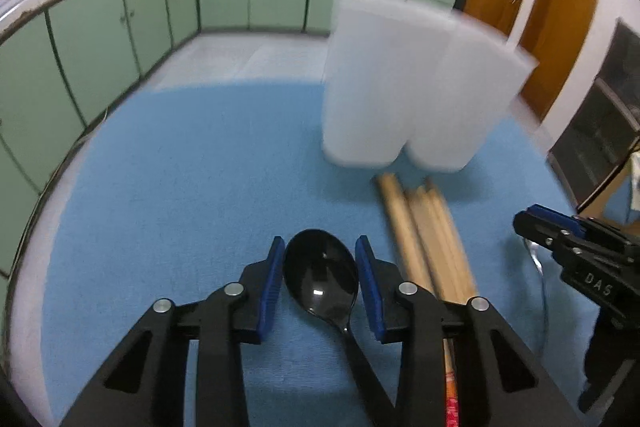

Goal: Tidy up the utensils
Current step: 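Close the right tool on the silver spoon while the left tool grasps the black spoon, then lift both spoons over the white holder and open both tools to drop them in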

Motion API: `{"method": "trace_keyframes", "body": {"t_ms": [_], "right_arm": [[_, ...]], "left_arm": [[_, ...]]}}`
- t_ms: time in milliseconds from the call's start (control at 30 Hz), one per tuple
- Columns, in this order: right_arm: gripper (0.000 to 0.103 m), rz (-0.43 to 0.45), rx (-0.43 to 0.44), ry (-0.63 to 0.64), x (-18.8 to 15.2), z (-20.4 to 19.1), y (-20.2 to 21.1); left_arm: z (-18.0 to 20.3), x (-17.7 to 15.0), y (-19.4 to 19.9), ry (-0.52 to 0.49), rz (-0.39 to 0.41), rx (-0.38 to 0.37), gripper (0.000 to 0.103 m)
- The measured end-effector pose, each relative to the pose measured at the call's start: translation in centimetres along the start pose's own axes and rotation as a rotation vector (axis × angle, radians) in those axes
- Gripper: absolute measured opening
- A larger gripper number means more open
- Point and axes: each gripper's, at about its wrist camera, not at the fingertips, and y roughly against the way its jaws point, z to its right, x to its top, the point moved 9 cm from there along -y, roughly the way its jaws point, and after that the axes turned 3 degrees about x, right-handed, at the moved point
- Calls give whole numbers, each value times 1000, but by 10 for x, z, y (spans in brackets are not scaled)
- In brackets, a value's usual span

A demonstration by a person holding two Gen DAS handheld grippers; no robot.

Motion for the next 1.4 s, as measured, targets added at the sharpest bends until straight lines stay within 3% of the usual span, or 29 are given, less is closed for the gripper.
{"method": "trace_keyframes", "body": {"t_ms": [100, 233, 433, 667, 767, 933, 1067, 1233, 1400], "right_arm": [[27, 104, 27, 17, 11, -2, 24], [27, 217, 55, 36, 31, -1, 56], [27, 312, 108, 24, 63, 6, 83], [27, 410, 187, 1, 132, 10, 118], [27, 453, 194, 6, 165, 14, 130], [27, 494, 147, 31, 203, 16, 124], [27, 479, 97, 49, 215, 18, 98], [27, 364, 82, 54, 202, 19, 50], [32, 309, 105, 32, 181, 13, 35]], "left_arm": [[8, 7, 32, -22, 151, -42, 36], [16, 15, 68, -85, 332, 1, 36], [24, 36, 96, -76, 471, 11, 36], [30, 103, 126, -52, 627, 7, 36], [36, 142, 127, -75, 687, 42, 36], [46, 177, 105, -98, 713, 100, 36], [51, 180, 75, -101, 674, 114, 36], [52, 169, 42, -107, 583, 99, 37], [51, 156, 42, -105, 552, 83, 40]]}}
